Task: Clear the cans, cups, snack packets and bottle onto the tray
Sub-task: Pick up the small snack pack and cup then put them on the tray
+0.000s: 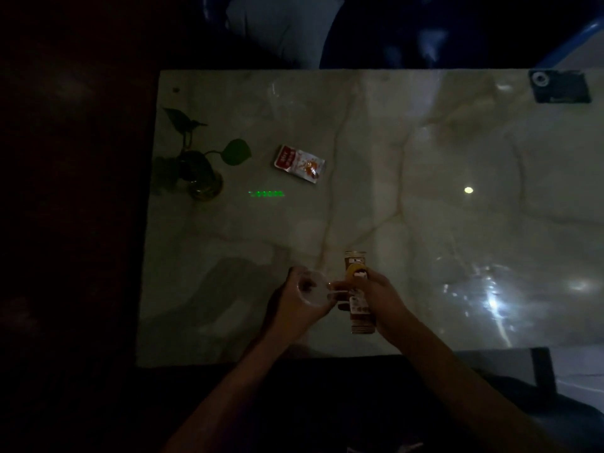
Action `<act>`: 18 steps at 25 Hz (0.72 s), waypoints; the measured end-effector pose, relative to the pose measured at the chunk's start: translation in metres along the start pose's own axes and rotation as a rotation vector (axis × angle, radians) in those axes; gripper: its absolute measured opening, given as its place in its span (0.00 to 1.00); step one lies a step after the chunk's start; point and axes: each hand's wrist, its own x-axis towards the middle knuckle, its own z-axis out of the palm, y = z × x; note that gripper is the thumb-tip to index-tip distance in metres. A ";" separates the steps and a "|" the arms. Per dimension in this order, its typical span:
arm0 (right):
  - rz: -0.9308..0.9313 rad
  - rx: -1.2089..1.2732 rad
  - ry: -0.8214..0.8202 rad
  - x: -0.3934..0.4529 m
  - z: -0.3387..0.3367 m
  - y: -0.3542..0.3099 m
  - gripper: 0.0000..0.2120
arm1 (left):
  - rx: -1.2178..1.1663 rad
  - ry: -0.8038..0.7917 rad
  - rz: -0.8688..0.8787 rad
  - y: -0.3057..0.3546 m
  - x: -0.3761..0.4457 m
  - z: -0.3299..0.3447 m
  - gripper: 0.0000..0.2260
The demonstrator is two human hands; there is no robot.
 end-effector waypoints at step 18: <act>0.014 0.130 0.991 -0.174 -0.356 0.192 0.15 | 0.487 -0.558 0.369 0.168 -0.016 0.293 0.27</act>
